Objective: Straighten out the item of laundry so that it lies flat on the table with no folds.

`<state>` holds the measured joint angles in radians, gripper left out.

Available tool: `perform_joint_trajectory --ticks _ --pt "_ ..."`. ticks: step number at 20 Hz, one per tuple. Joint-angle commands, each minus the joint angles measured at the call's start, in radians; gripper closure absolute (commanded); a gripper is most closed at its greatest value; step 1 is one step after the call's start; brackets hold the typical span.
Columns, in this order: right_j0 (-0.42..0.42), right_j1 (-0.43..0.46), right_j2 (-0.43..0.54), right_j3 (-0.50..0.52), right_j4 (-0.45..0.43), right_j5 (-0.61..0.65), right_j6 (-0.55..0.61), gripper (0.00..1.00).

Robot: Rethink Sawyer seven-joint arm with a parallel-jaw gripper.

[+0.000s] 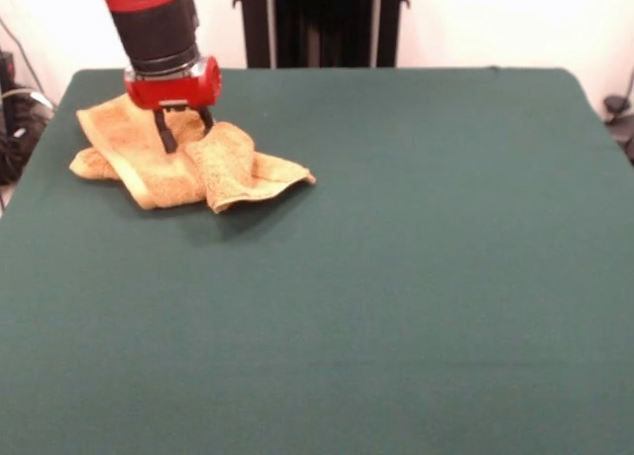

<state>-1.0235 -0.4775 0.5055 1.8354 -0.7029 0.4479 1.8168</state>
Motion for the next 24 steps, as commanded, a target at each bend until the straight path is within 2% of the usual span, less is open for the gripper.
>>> perform_joint_trajectory --ticks 1,4,9,18,22,24 --pt "0.066 0.179 0.13 -0.181 0.069 0.056 -0.098 0.0" --pt "0.062 0.209 0.138 -0.208 0.091 0.076 -0.107 0.0" --pt "0.117 0.204 0.097 -0.227 0.007 -0.033 -0.059 0.0" --pt "0.249 0.165 -0.021 -0.231 0.0 -0.155 0.138 0.0" --pt "0.343 0.177 -0.094 -0.296 0.002 -0.148 0.192 0.0" --pt "0.401 0.179 -0.13 -0.348 0.023 -0.086 0.216 0.0"
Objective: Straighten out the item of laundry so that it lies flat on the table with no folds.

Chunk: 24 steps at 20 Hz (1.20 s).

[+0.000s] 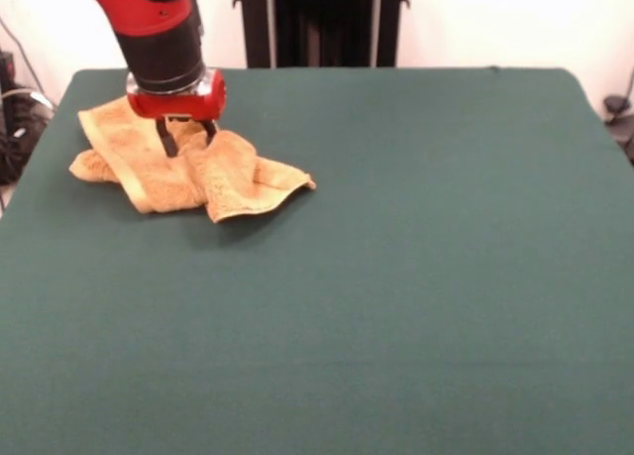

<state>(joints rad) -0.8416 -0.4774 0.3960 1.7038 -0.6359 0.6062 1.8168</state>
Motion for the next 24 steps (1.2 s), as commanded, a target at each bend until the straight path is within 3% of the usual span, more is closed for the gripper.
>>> perform_joint_trajectory --ticks 1,7,12,24 --pt "0.246 0.177 -0.036 -0.241 -0.026 -0.197 0.224 0.0" --pt "0.387 0.2 -0.121 -0.406 0.098 0.121 0.272 0.0" --pt "0.437 0.231 -0.15 -0.504 0.149 0.314 0.234 0.0" --pt "0.471 0.242 -0.184 -0.555 0.202 0.382 0.211 0.0"
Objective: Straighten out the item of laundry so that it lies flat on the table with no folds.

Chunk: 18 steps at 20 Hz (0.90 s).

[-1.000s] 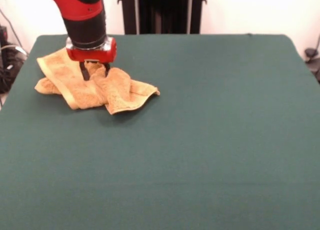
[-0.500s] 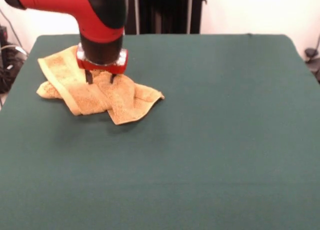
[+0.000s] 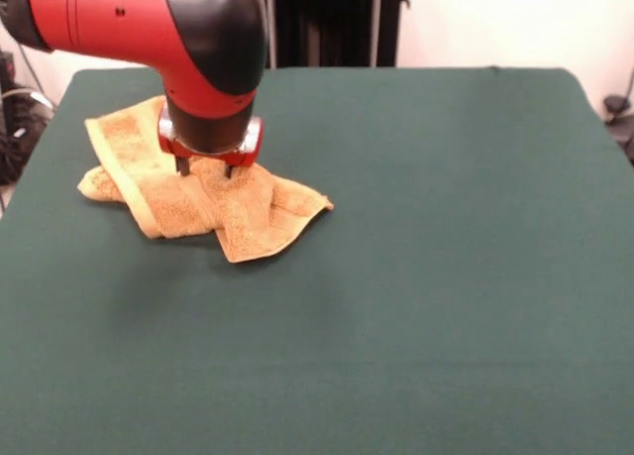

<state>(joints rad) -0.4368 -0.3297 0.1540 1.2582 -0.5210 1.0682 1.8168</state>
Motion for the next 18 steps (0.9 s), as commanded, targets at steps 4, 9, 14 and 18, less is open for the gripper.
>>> perform_joint_trajectory --ticks 4,9,14,18 --pt "0.069 0.098 0.051 -0.12 0.107 -0.071 0.197 0.0" --pt "0.076 0.1 0.04 -0.133 0.133 -0.05 0.182 0.0" --pt "0.081 0.095 0.046 -0.175 0.185 0.026 0.182 0.0" --pt "0.087 0.115 0.05 -0.257 0.227 0.126 0.173 0.0"
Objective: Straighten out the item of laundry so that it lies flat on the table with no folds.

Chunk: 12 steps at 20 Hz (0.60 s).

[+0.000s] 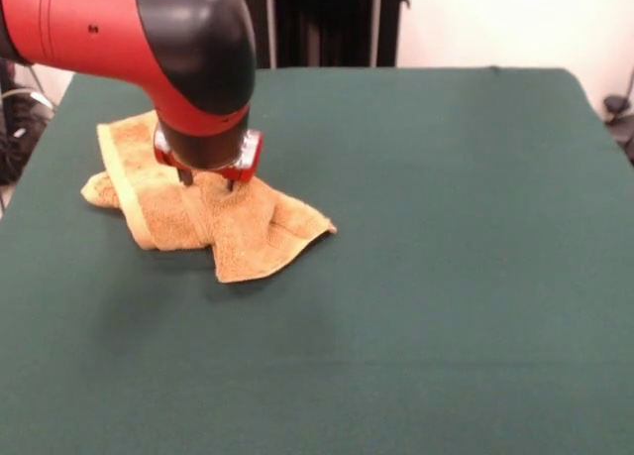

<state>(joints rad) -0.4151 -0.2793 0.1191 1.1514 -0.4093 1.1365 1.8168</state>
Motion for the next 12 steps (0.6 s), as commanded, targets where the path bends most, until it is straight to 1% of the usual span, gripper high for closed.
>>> perform_joint_trajectory --ticks 1,8,12 --pt "0.064 0.071 0.085 -0.167 0.123 0.075 0.168 0.0" --pt "0.074 0.105 0.077 -0.302 0.166 0.261 0.143 0.0" --pt "0.09 0.124 0.069 -0.397 0.165 0.392 0.122 0.0"
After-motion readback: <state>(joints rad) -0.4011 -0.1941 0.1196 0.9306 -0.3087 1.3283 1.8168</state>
